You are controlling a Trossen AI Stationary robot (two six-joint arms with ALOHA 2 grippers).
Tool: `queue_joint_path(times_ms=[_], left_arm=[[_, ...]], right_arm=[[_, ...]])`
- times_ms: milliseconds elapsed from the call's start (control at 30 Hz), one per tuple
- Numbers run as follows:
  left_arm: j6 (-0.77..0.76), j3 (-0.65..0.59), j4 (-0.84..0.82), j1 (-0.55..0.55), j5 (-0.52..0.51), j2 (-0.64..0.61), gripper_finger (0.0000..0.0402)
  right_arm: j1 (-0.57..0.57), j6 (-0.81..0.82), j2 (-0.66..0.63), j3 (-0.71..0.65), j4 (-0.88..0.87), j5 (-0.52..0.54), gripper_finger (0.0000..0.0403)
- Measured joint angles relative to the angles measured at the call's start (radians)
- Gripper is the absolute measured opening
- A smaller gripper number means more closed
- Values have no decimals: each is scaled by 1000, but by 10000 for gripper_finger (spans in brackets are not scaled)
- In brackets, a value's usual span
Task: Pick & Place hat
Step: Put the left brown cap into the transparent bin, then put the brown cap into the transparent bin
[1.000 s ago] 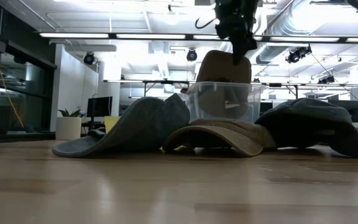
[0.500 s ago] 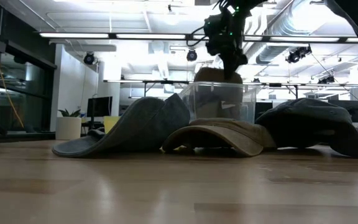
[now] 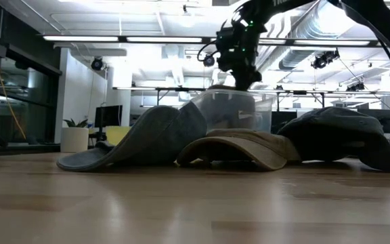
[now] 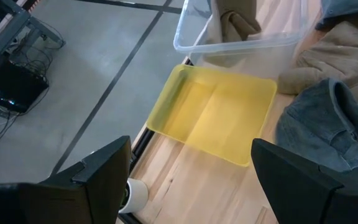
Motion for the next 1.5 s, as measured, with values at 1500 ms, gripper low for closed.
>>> queue_joint_path(times_ms=[1500], left_arm=[[-1,0,0,0,45,0,309]], right_arm=[[15,29,-120,0,91,-14,114]])
